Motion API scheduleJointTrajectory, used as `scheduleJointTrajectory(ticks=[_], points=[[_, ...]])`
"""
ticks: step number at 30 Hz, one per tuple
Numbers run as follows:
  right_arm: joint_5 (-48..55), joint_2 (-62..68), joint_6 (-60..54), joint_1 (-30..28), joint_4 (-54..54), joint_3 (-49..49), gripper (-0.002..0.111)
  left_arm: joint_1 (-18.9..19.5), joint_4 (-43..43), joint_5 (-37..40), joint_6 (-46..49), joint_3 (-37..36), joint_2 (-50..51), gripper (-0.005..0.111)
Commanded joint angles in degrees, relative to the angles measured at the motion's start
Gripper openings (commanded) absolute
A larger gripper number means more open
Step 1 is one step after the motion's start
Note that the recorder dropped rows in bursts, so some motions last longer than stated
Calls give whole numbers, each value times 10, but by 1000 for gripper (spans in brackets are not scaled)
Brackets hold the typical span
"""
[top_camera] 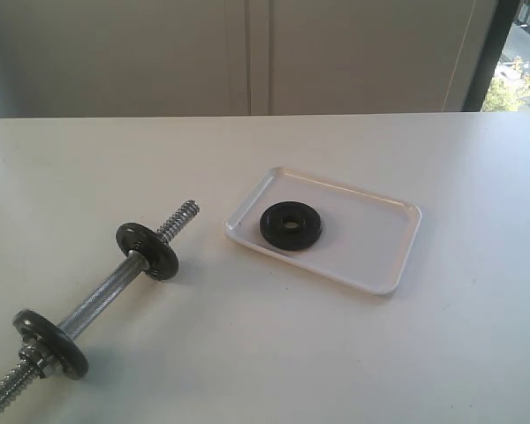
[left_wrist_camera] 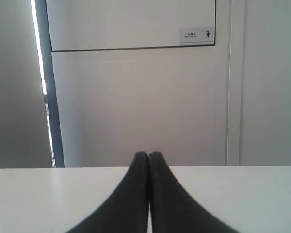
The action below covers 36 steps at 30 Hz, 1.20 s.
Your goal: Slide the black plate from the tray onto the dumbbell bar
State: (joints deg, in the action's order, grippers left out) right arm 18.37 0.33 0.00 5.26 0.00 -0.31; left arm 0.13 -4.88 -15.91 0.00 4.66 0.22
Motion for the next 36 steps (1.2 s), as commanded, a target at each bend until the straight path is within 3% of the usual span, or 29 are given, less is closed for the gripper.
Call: scheduleJointTrajectory(ticks=[1,7,30,34,36], points=[[-7,-3,0,-2,0,3,0,-3,-6,5,0,43,-2,0],[-7,-3,0,-2,0,3,0,-3,-6,1,0,86,-2,0],[-9,-3,13,-2,0,3,0,-3,-6,-3,-5,87,-2,0],[-9,-3,13,-2,0,3,0,-3,-6,-16,-64,87,-2,0],[-9,-3,13,-2,0,3,0,-3,-6,-30,-183,87,-2,0]])
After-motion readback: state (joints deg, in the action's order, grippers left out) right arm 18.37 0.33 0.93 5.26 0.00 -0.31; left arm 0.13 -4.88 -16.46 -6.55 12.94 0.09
